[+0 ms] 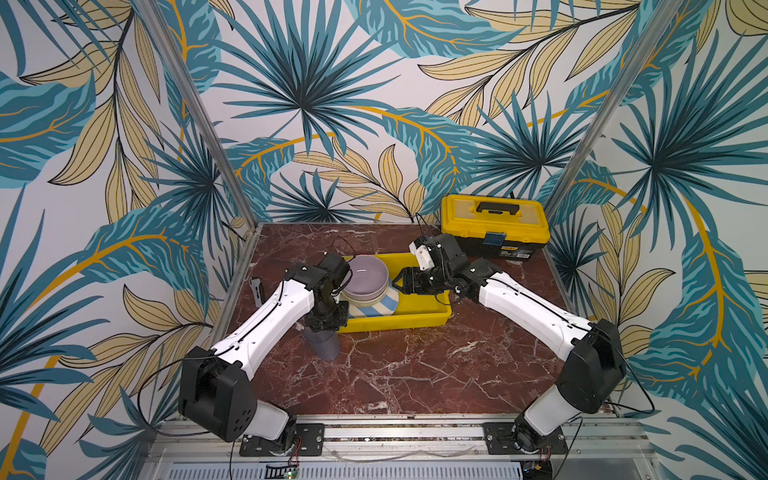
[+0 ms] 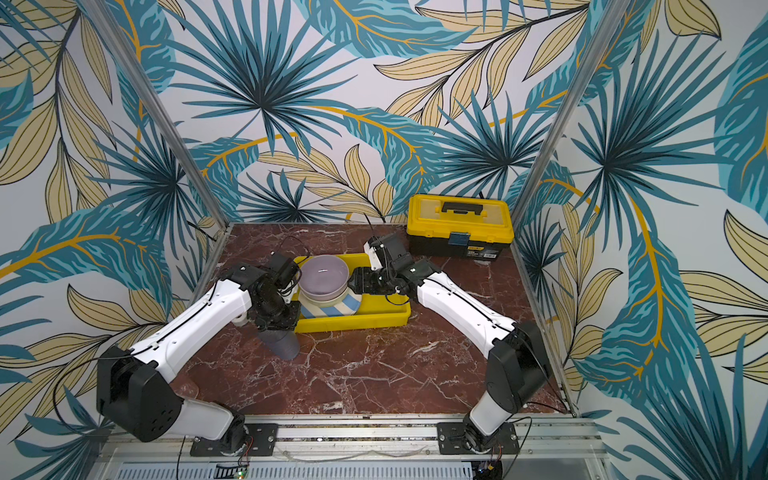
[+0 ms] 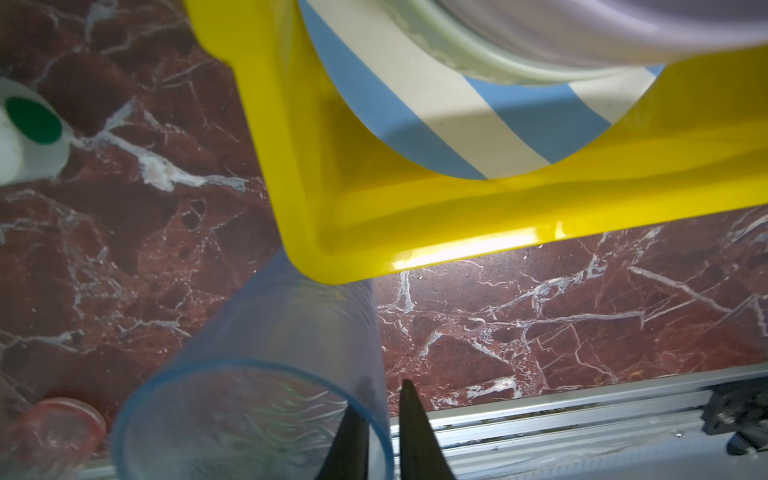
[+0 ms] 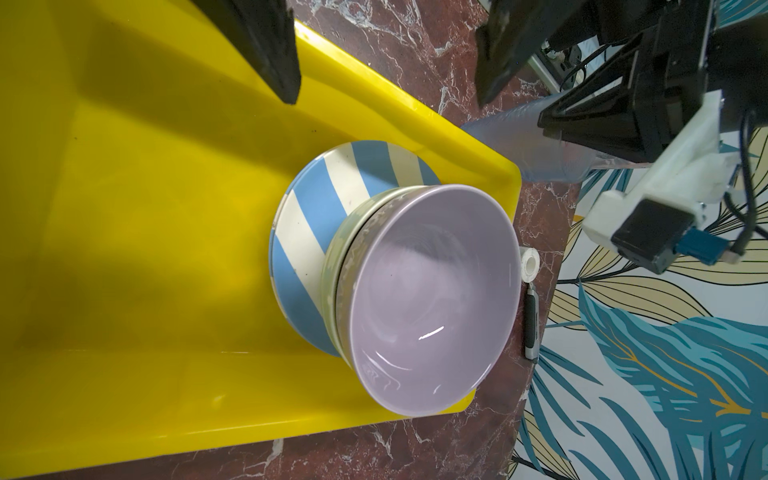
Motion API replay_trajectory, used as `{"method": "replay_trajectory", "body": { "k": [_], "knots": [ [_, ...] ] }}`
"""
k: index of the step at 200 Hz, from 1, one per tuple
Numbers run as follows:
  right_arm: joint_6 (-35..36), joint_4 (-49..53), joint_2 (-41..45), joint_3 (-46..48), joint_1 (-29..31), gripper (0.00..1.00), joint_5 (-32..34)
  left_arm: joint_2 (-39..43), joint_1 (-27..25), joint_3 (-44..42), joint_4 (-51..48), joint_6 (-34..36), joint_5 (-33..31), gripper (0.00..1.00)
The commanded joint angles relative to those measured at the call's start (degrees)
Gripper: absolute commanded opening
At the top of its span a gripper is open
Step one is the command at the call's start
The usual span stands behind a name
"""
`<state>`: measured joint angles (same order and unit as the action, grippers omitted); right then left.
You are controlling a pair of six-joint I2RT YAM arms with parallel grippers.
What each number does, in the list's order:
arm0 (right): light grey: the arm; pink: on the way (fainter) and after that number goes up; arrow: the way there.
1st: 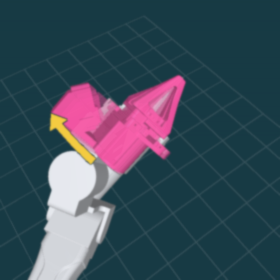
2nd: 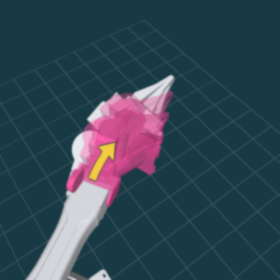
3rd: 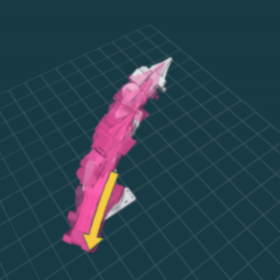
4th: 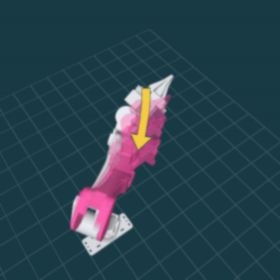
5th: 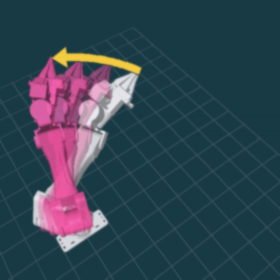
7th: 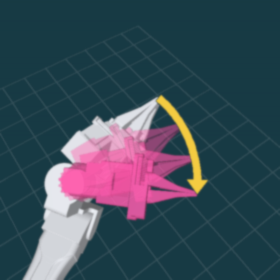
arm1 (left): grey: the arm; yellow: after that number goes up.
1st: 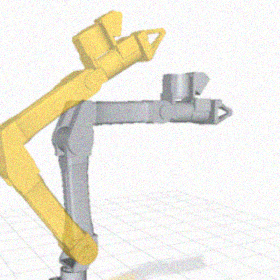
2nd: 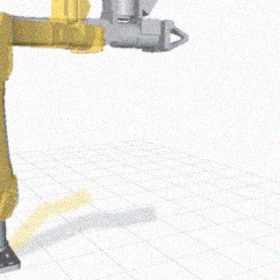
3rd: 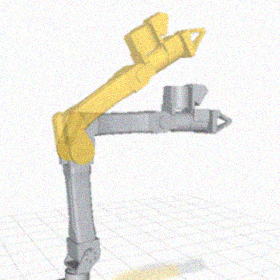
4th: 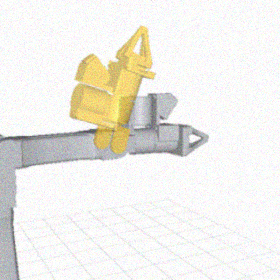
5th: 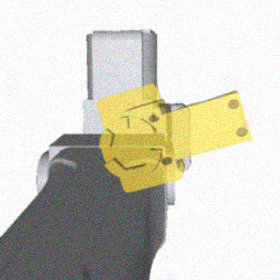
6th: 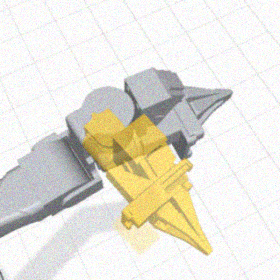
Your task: Place the mixed dishes into the plastic bin
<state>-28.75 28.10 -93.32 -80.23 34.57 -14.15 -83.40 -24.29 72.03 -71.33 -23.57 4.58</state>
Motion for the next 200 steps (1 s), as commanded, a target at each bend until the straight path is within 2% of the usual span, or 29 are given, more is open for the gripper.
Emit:
{"method": "replay_trajectory", "body": {
  "k": [1,49,74,98,128,165,200],
  "knots": [
    [-0.5,-0.8,2.0,1.3,-0.1,0.68,0.9,-0.6,-0.5,0.8,0.8,0.1,0.4,0.25],
    [-0.4,-0.4,2.3,1.3,-0.1,0.68,1.1,1.5,-0.5,1.8,0.7,-1.1,0.5,0.44],
    [-0.2,-0.3,2.4,1.2,-0.1,0.68,1.1,3.4,0.1,3.1,0.6,-2.6,0.3,0.45],
    [0.1,0.1,2.4,1.1,-0.1,0.68,1.1,4.9,1.1,3.2,-0.1,-3.6,-3.6,0.44],
    [0.6,0.8,2.5,1.1,-0.1,0.68,1.4,7.0,5.2,3.6,-1.5,-2.9,-3.3,0.42],
    [0.8,0.9,2.5,0.7,-0.1,0.68,1.4,10.8,8.5,1.9,-2.4,-2.0,-11.1,0.41],
    [1.3,1.6,2.0,-0.4,0.0,0.68,1.1,12.5,12.9,-2.1,-2.8,-1.8,-11.3,0.41]
  ]
}}
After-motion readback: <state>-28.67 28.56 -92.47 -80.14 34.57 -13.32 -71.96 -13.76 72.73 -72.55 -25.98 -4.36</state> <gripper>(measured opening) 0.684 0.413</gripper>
